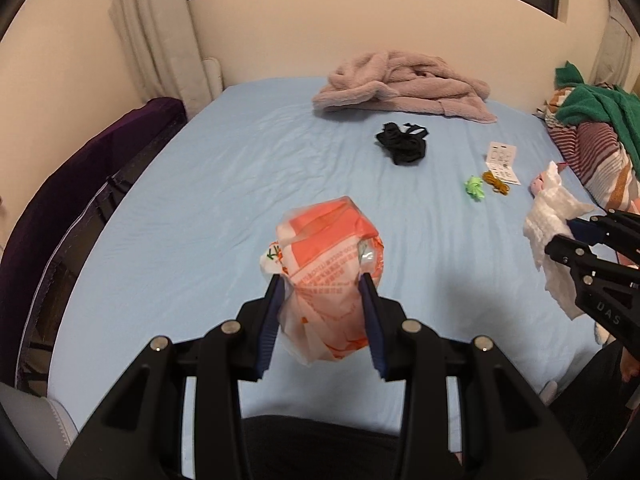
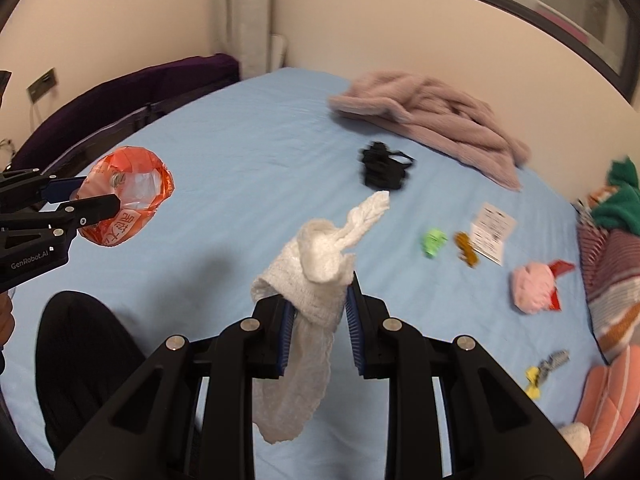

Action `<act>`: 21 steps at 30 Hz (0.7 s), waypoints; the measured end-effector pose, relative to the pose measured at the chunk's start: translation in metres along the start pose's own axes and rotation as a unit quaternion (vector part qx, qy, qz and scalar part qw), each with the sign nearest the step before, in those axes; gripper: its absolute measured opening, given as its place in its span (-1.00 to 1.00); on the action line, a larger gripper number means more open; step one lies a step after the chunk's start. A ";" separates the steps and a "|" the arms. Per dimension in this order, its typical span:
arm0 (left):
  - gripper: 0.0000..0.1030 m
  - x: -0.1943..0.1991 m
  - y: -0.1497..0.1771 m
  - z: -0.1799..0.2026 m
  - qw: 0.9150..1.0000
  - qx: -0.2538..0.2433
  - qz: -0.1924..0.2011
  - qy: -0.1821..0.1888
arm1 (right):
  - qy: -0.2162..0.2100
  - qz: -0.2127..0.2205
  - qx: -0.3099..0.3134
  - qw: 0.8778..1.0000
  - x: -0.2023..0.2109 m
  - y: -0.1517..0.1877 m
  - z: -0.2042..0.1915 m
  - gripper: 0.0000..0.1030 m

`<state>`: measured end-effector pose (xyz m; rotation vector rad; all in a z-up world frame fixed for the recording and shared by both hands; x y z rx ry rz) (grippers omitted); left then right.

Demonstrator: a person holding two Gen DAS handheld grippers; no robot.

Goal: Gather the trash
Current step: 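Lift and carry the orange bag and white paper in both grippers to the bin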

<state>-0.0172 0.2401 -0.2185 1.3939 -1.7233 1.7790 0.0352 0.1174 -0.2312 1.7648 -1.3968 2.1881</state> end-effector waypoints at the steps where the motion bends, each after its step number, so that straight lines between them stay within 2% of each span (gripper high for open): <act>1: -0.26 0.003 0.004 -0.014 1.000 0.009 0.000 -0.008 | -0.010 0.001 0.011 1.000 -0.003 -0.007 -0.016 -0.56; 5: -0.26 0.012 0.022 -0.074 0.998 0.046 -0.007 -0.043 | -0.046 0.003 0.054 0.997 -0.014 -0.031 -0.075 -0.56; 10: -0.25 0.027 0.050 -0.150 0.991 0.094 -0.015 -0.089 | -0.098 0.003 0.103 0.990 -0.025 -0.057 -0.157 -0.56; 15: -0.25 0.049 0.085 -0.223 0.981 0.142 -0.027 -0.133 | -0.156 -0.005 0.154 0.976 -0.036 -0.079 -0.247 -0.56; 21: -0.25 0.085 0.132 -0.304 0.960 0.195 -0.048 -0.193 | -0.220 -0.019 0.222 0.950 -0.037 -0.096 -0.355 -0.56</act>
Point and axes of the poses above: each gripper's, at about its wrist camera, not at the fingertips, and x roughly against the way its jaws point, z to its right, y to its underside, the point moved 9 cm from there along -x, roughly the way its jaws point, and after that the axes turned 7 degrees about -y, right-handed, at the moved point
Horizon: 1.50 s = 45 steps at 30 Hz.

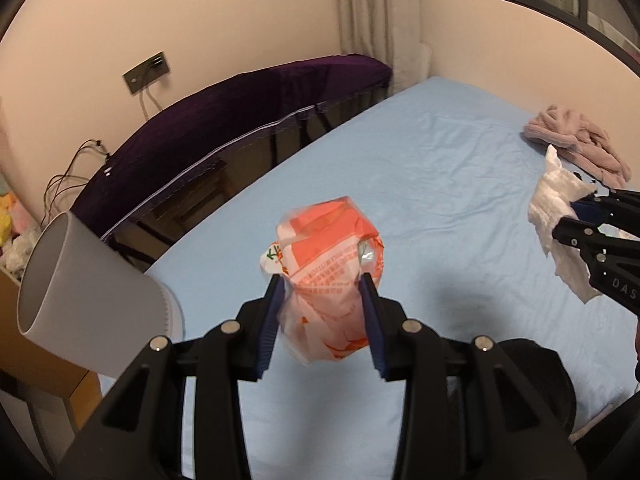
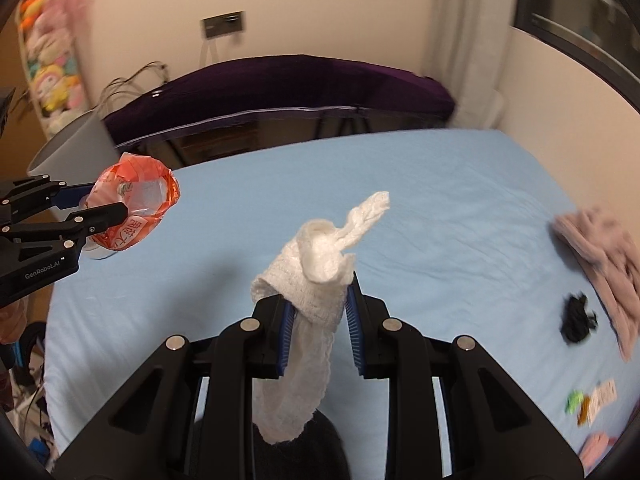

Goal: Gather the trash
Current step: 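Lift and carry the orange bag and white paper in both grippers to the bin, then open both grippers above the grey bin to drop the items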

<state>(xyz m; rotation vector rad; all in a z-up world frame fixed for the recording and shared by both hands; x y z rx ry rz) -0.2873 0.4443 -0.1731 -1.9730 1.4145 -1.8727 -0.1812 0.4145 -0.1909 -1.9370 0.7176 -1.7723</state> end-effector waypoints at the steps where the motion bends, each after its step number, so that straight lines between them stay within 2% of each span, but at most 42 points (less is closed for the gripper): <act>1: -0.25 0.001 0.002 -0.015 1.000 0.009 -0.003 -0.011 | -0.014 -0.004 0.014 1.000 -0.007 -0.012 -0.017 -0.56; 6: -0.25 0.012 0.013 -0.098 0.996 0.060 -0.017 -0.065 | -0.076 -0.014 0.076 0.994 -0.030 -0.056 -0.093 -0.56; 11: -0.25 0.026 0.029 -0.173 0.988 0.105 -0.031 -0.111 | -0.134 -0.016 0.135 0.982 -0.046 -0.103 -0.172 -0.56; 17: -0.25 0.048 0.049 -0.260 0.972 0.158 -0.053 -0.163 | -0.194 -0.020 0.164 0.967 -0.055 -0.157 -0.251 -0.56; 23: -0.25 0.065 0.047 -0.331 0.956 0.198 -0.063 -0.209 | -0.239 -0.031 0.185 0.953 -0.060 -0.206 -0.329 -0.56; 29: -0.25 0.080 0.036 -0.376 0.947 0.227 -0.067 -0.218 | -0.242 -0.024 0.196 0.950 -0.059 -0.248 -0.384 -0.56; 34: -0.25 0.098 0.022 -0.395 0.945 0.234 -0.065 -0.220 | -0.224 -0.018 0.213 0.951 -0.056 -0.279 -0.420 -0.56; 38: -0.24 0.100 0.012 -0.407 0.945 0.241 -0.074 -0.207 | -0.223 -0.030 0.205 0.953 -0.063 -0.298 -0.435 -0.56; 42: -0.24 0.096 0.004 -0.416 0.944 0.242 -0.085 -0.207 | -0.217 -0.038 0.192 0.956 -0.075 -0.313 -0.441 -0.55; 45: -0.23 0.089 0.000 -0.423 0.943 0.239 -0.092 -0.213 | -0.230 -0.054 0.171 0.956 -0.086 -0.318 -0.443 -0.55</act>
Point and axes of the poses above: each gripper's, at about its wrist camera, not at the fingertips, and x roughly against the way its jaws point, z to its right, y to its underside, the point moved 9 cm from there along -x, roughly the way its jaws point, and after that the axes turned 7 degrees about -y, right-handed, at the moved point
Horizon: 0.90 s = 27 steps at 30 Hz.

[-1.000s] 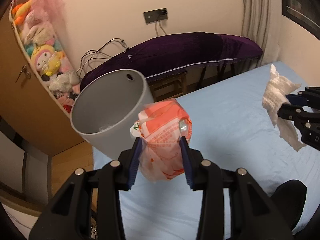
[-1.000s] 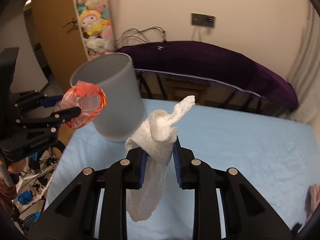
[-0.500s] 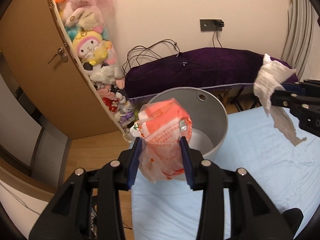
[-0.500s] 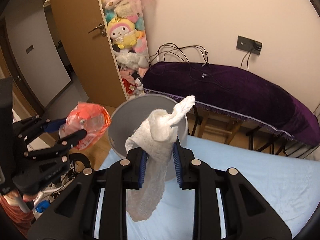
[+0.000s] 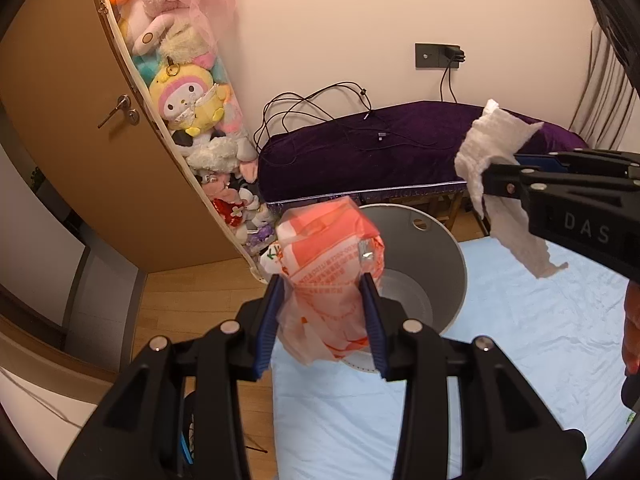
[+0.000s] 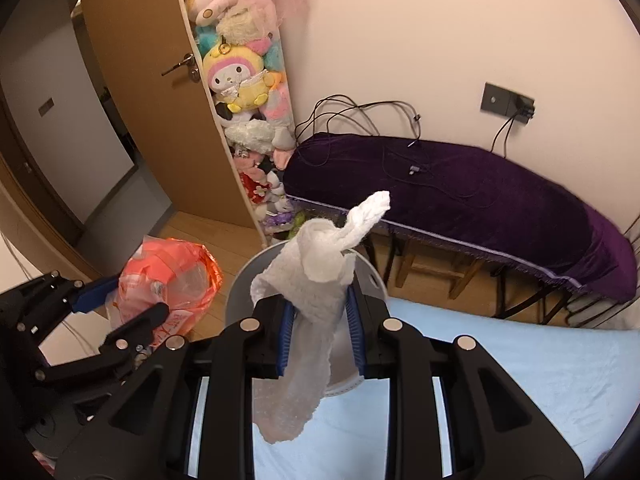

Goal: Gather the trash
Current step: 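Open both grippers above the grey bin to drop the items, then move both open grippers back over the bed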

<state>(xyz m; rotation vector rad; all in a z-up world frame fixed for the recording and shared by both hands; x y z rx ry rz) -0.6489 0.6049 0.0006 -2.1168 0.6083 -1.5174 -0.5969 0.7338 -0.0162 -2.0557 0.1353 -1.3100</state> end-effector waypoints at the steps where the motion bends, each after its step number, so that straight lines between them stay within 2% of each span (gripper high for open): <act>1: -0.18 -0.001 -0.001 0.003 1.000 -0.005 0.001 0.000 | 0.002 -0.002 -0.004 1.000 -0.002 0.000 0.002 -0.52; 2: -0.15 -0.002 -0.004 0.004 1.000 -0.008 0.005 0.001 | 0.004 -0.003 -0.007 1.000 -0.003 0.000 0.004 -0.44; 4: 0.14 -0.005 -0.009 0.005 1.000 -0.006 0.007 -0.005 | 0.012 0.000 -0.010 1.000 -0.003 -0.001 0.010 -0.24; 5: 0.39 -0.006 -0.013 0.006 1.000 -0.004 0.010 -0.004 | 0.013 0.003 -0.013 1.000 -0.003 -0.001 0.013 -0.14; 6: 0.48 -0.007 -0.016 0.006 1.000 -0.003 0.014 -0.003 | 0.009 0.007 -0.018 1.000 -0.002 -0.002 0.015 -0.04; 9: 0.48 -0.013 -0.022 0.008 1.000 0.004 0.015 -0.002 | -0.003 0.016 -0.031 0.999 -0.001 0.001 0.020 0.02; 15: 0.48 -0.013 -0.018 0.010 1.000 -0.004 0.025 -0.002 | 0.017 0.016 -0.014 1.000 0.003 0.012 0.030 0.02; 27: 0.48 0.014 0.000 0.026 0.997 -0.029 0.065 0.002 | 0.028 0.031 -0.006 0.999 0.036 0.057 0.042 0.02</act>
Point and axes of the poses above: each gripper's, at about its wrist camera, not at the fingertips, and x roughly against the way its jaws point, z to its right, y to its underside, the point moved 9 cm from there along -x, roughly the way its jaws point, and after that the axes turned 7 degrees about -y, right-handed, at the moved point
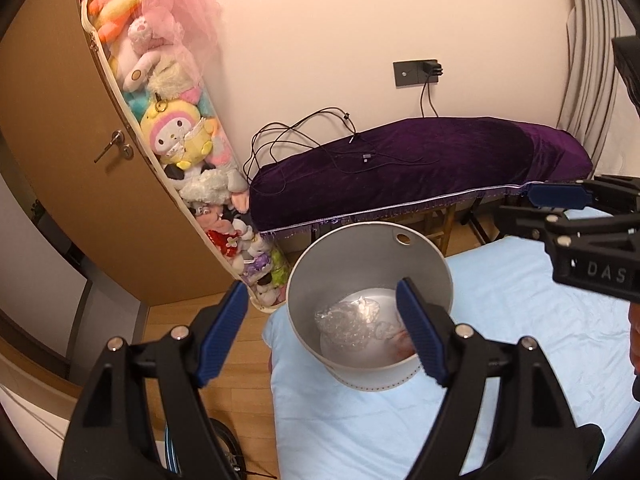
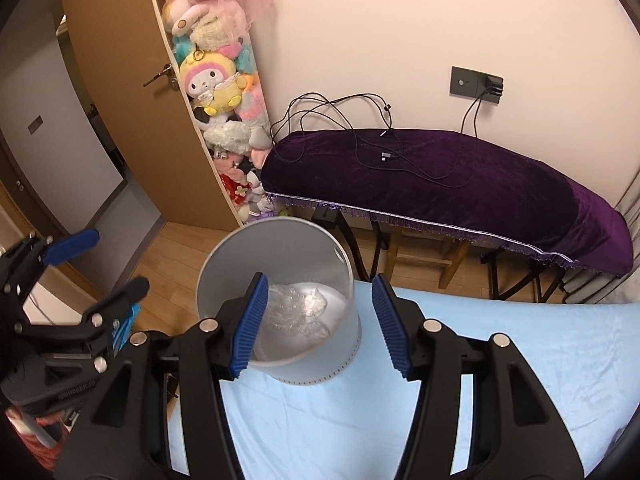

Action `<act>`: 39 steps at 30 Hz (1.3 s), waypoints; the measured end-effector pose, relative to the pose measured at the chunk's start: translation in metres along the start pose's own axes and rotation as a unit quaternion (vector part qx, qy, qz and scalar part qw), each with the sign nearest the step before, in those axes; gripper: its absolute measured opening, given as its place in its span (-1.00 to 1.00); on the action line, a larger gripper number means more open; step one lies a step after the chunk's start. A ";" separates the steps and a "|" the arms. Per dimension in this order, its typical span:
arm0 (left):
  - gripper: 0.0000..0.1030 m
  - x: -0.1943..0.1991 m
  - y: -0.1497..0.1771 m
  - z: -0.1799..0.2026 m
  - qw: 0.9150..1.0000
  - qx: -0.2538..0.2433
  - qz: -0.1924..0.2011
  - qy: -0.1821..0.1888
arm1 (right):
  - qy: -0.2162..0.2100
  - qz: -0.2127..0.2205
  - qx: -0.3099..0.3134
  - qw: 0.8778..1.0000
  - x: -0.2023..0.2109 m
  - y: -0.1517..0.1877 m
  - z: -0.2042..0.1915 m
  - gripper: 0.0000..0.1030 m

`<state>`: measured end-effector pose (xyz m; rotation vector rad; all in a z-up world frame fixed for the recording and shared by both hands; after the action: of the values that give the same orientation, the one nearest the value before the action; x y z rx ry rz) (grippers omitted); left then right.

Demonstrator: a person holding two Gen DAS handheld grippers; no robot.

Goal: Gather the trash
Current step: 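Move both open grippers back over the bed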

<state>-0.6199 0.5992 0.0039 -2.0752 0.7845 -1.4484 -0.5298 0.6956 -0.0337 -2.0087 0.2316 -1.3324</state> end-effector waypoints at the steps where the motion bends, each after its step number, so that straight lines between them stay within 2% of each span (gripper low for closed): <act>1: 0.48 0.003 0.001 0.005 1.000 -0.003 0.004 0.004 | 0.003 0.002 0.003 1.000 0.004 0.004 0.001 0.02; 9: 0.48 0.023 0.015 0.053 0.998 -0.037 0.024 0.038 | 0.035 0.018 0.005 0.999 0.039 0.045 0.016 0.02; 16: 0.48 0.043 0.029 0.109 0.995 -0.071 0.037 0.066 | 0.071 0.033 -0.030 0.996 0.080 0.092 0.053 0.02; 22: 0.48 0.072 0.043 0.171 0.988 -0.105 0.057 0.099 | 0.116 0.044 -0.067 0.990 0.131 0.148 0.095 0.02; 31: 0.48 0.137 0.078 0.286 0.968 -0.167 0.085 0.165 | 0.199 0.078 -0.145 0.966 0.234 0.253 0.162 0.02; 34: 0.48 0.165 0.092 0.328 0.958 -0.194 0.099 0.188 | 0.226 0.086 -0.171 0.955 0.268 0.296 0.183 0.02; 39: 0.48 0.214 0.115 0.397 0.937 -0.235 0.125 0.226 | 0.279 0.094 -0.220 0.930 0.325 0.374 0.216 0.02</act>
<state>-0.2068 0.3943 -0.0583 -1.8644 1.6550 -1.7371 -0.1120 0.3556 -0.0819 -1.8286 1.0396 -1.8155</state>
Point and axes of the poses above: each gripper's, at about its wrist camera, not at the fingertips, and x roughly against the way its jaws point, z to its right, y to its underside, the point moved 9 cm from there along -x, roughly the way its jaws point, and after that the axes turned 7 degrees about -y, right-handed, at the moved point
